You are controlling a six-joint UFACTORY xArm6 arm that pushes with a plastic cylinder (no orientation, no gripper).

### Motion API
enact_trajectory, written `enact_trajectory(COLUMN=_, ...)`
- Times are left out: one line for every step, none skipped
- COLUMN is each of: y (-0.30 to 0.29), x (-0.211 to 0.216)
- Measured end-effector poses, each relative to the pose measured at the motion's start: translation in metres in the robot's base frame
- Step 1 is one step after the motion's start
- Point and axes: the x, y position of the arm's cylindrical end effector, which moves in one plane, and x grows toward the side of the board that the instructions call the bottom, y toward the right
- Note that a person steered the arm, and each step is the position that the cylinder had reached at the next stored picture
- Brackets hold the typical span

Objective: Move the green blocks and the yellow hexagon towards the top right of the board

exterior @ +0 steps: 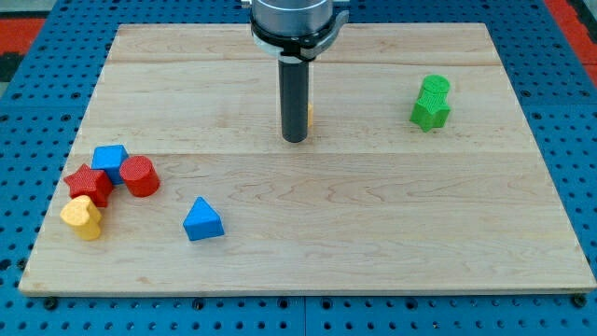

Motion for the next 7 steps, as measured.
enact_trajectory(y=-0.034, x=-0.002)
enact_trajectory(y=0.049, x=-0.021)
enact_trajectory(y=0.103, x=-0.032)
enact_trajectory(y=0.012, x=-0.010)
enact_trajectory(y=-0.043, x=-0.024)
enact_trajectory(y=0.023, x=-0.063)
enact_trajectory(y=0.116, x=-0.064)
